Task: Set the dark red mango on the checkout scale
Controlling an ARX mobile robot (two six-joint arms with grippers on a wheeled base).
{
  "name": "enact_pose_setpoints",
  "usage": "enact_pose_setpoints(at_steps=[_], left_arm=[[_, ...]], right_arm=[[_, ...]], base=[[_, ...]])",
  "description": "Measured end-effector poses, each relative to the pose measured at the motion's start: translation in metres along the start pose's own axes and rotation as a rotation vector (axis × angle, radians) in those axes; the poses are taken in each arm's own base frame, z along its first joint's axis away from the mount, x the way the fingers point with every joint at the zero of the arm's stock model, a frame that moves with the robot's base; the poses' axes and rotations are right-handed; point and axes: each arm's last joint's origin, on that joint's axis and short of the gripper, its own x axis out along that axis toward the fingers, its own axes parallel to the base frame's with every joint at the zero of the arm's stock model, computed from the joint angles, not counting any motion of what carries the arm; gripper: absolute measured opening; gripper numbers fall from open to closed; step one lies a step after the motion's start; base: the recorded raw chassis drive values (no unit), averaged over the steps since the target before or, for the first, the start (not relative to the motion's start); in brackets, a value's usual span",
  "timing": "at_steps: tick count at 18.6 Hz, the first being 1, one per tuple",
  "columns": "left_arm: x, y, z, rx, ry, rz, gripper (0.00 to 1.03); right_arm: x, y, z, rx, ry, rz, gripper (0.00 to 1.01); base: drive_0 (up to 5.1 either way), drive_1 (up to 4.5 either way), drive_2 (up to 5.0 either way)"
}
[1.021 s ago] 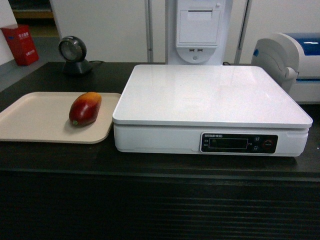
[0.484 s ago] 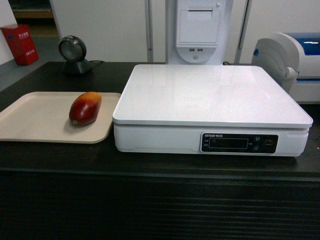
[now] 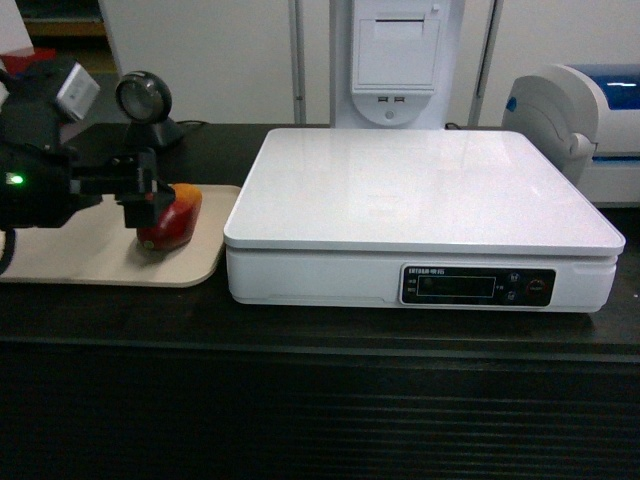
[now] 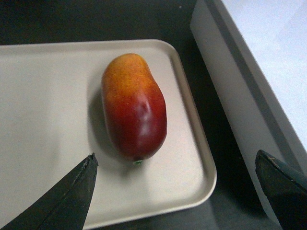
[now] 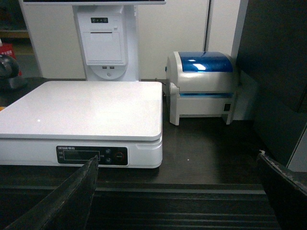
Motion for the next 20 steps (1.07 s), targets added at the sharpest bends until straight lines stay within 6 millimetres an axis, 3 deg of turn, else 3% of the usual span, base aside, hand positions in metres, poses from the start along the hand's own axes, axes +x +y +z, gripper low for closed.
enact_pose_setpoints(at_steps=[2,5,10,17,20], left_arm=[[0.035,0.005,0.004,-0.001,0.074,0.014,0.98],[0.069,0.018,0.02,-0.006,0.107,0.039,0.98],[0.094,0.029,0.037,-0.025,0.142,0.069,0.98],[0.117,0.028,0.028,-0.039,0.217,0.056,0.98],[0.123,0.026,0.02,-0.028,0.234,0.064,0.78]], right_arm=[[0.0,0.0,0.0,0.0,0.0,0.0,0.98],[0.0,0.0,0.0,0.0,0.0,0.0,0.98],[0.0,0.0,0.0,0.0,0.0,0.0,0.98],[0.0,0.0,0.0,0.0,0.0,0.0,0.98],[0.0,0.0,0.0,0.0,0.0,0.0,0.98]], base=[[0.0,0.0,0.0],[0.0,0.0,0.0],[0.0,0.0,0.0],[0.0,0.0,0.0],[0.0,0.0,0.0]])
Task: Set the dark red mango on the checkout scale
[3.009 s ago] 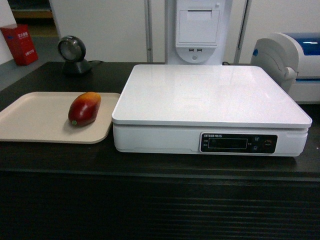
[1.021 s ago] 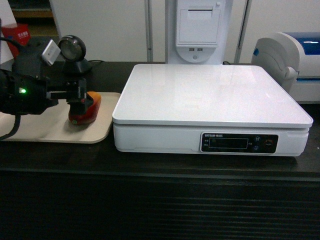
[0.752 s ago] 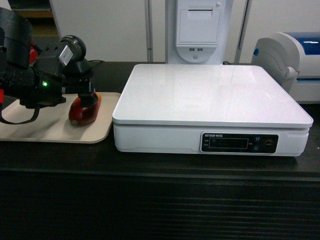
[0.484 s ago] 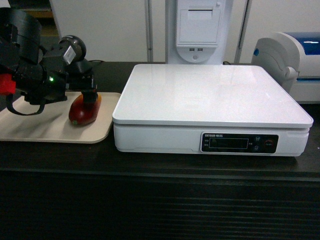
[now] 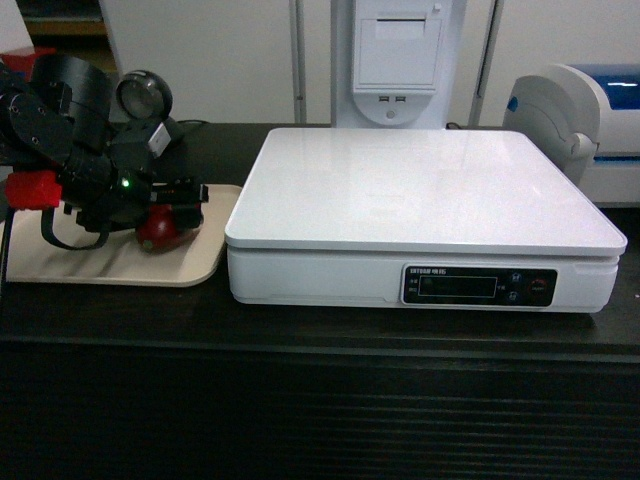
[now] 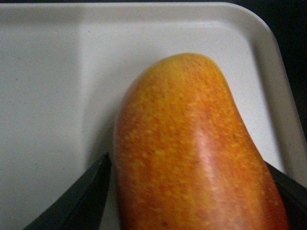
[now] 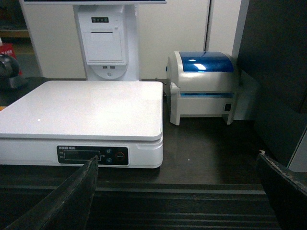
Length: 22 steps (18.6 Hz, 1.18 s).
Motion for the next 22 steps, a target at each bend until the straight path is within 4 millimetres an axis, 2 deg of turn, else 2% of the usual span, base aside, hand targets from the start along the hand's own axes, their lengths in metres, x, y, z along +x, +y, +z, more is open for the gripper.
enact_pose_setpoints(at_steps=[2,3,8,10,13,15,17,19,22], left_arm=[[0.001,0.0,-0.001,0.003,-0.002,0.006,0.65],[0.001,-0.002,-0.002,0.008,-0.004,0.004,0.62],[-0.002,-0.004,-0.009,0.012,-0.042,-0.005,0.6],[-0.014,-0.005,-0.016,0.001,-0.055,-0.006,0.6],[-0.059,-0.013,-0.006,-0.009,-0.163,-0.027,0.6],[-0.101,-0.029,0.008,0.002,-0.281,-0.04,0.6],[-0.133,-0.056,0.019,0.011,-0.379,-0.073,0.6],[-0.146,-0.085,0.021,0.002,-0.406,-0.126,0.6],[-0.15,-0.131,0.019,-0.001,-0.401,-0.185,0.6]], right_arm=[[0.0,0.0,0.0,0.0,0.0,0.0,0.98],[0.0,0.0,0.0,0.0,0.0,0.0,0.98],[0.0,0.0,0.0,0.0,0.0,0.0,0.98],[0.0,0.0,0.0,0.0,0.0,0.0,0.98],[0.0,0.0,0.0,0.0,0.0,0.0,0.98],[0.0,0.0,0.0,0.0,0.0,0.0,0.98],[0.0,0.0,0.0,0.0,0.0,0.0,0.98],[0.0,0.0,0.0,0.0,0.0,0.0,0.98],[0.0,0.0,0.0,0.0,0.0,0.0,0.98]], base=[[0.0,0.0,0.0],[0.0,0.0,0.0],[0.0,0.0,0.0],[0.0,0.0,0.0],[0.0,0.0,0.0],[0.0,0.0,0.0],[0.0,0.0,0.0],[0.0,0.0,0.0],[0.0,0.0,0.0]])
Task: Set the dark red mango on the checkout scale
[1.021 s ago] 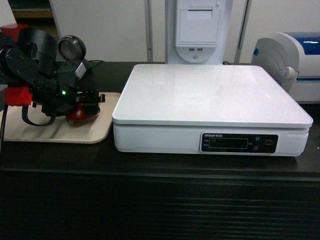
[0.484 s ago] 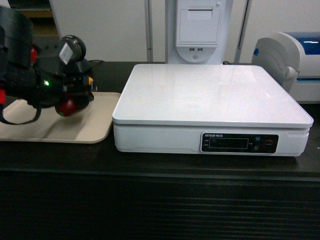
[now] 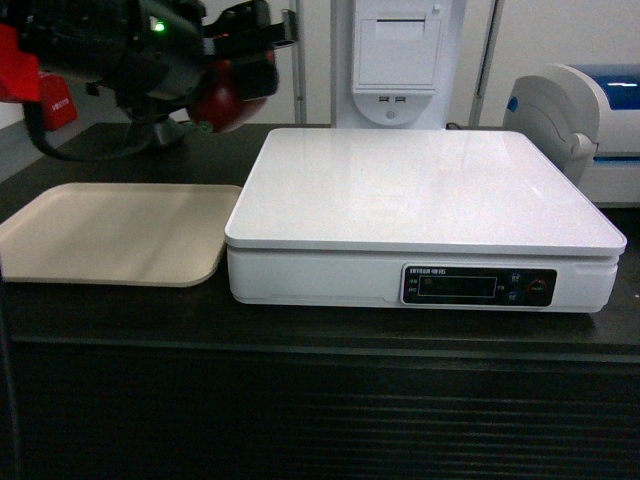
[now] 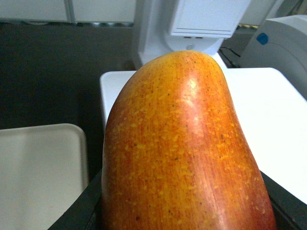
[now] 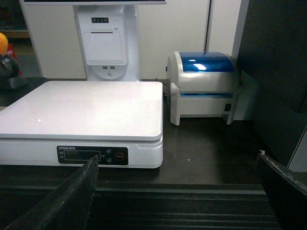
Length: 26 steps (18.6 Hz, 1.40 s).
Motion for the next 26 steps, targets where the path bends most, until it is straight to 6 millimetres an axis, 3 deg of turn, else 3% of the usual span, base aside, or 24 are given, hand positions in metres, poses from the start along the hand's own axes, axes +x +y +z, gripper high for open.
enact_pose_setpoints(at_steps=[3,5,9,12,16,18,21,22,24,26], left_arm=[[0.018,-0.049,0.005,0.011,-0.007,-0.062,0.6],[0.036,-0.071,-0.005,0.002,0.044,-0.086,0.6],[0.073,-0.093,-0.026,-0.024,0.135,-0.078,0.6],[0.093,-0.118,-0.026,-0.044,0.155,-0.073,0.6],[0.115,-0.134,-0.047,-0.031,0.233,-0.053,0.6],[0.116,-0.136,-0.045,-0.04,0.245,-0.044,0.6],[0.117,-0.137,-0.04,-0.054,0.222,-0.065,0.95],[0.117,-0.137,-0.039,-0.056,0.212,-0.068,1.0],[0.111,-0.135,-0.032,-0.055,0.163,-0.077,0.98],[0.093,-0.133,-0.008,-0.051,0.06,-0.099,0.98]], right_arm=[[0.0,0.0,0.0,0.0,0.0,0.0,0.98],[0.0,0.0,0.0,0.0,0.0,0.0,0.98],[0.0,0.0,0.0,0.0,0.0,0.0,0.98],[0.0,0.0,0.0,0.0,0.0,0.0,0.98],[0.0,0.0,0.0,0.0,0.0,0.0,0.98],[0.0,0.0,0.0,0.0,0.0,0.0,0.98],[0.0,0.0,0.0,0.0,0.0,0.0,0.98],[0.0,0.0,0.0,0.0,0.0,0.0,0.98],[0.0,0.0,0.0,0.0,0.0,0.0,0.98],[0.0,0.0,0.0,0.0,0.0,0.0,0.98]], base=[[0.0,0.0,0.0],[0.0,0.0,0.0],[0.0,0.0,0.0],[0.0,0.0,0.0],[0.0,0.0,0.0],[0.0,0.0,0.0],[0.0,0.0,0.0],[0.0,0.0,0.0],[0.0,0.0,0.0],[0.0,0.0,0.0]])
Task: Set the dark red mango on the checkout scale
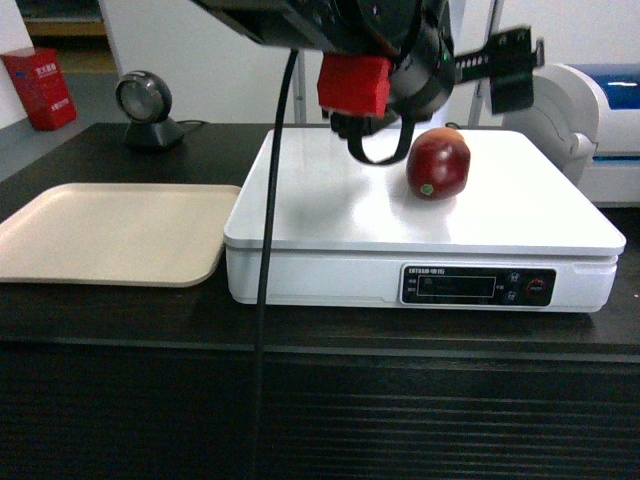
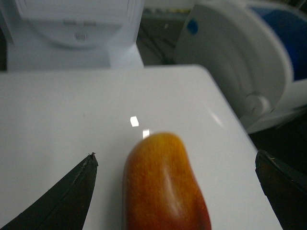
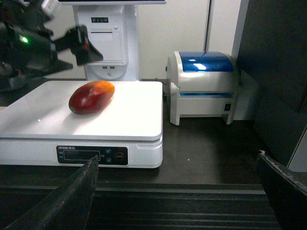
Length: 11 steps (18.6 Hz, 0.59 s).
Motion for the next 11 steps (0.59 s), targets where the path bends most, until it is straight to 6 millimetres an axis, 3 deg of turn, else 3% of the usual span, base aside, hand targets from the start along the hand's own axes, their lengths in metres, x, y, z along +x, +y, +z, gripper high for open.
enact_pose_setpoints(at_steps=[2,4,7,10,11], left_arm=[[-0.038,0.003,0.033,0.01,-0.15,-0.041,0.98],[-0.081,0.021,0.052,0.016,-0.263,-0.041,0.98],[-0.144,0.073,0.047,0.037,-0.349,0.056,0.98],[-0.224,0.115,0.033,0.018,-0.437,0.152,0.98],[-0.232,0.119,0.031,0.016,-0.447,0.16,0.98]], right_arm=[[0.0,0.0,0.0,0.0,0.0,0.0,0.98],[0.0,0.0,0.0,0.0,0.0,0.0,0.98],[0.0,0.0,0.0,0.0,0.0,0.0,0.98],[0.0,0.0,0.0,0.0,0.0,0.0,0.98],[0.0,0.0,0.0,0.0,0.0,0.0,0.98]], base=[[0.0,0.0,0.0],[0.0,0.0,0.0],[0.0,0.0,0.0],[0.0,0.0,0.0],[0.0,0.0,0.0]])
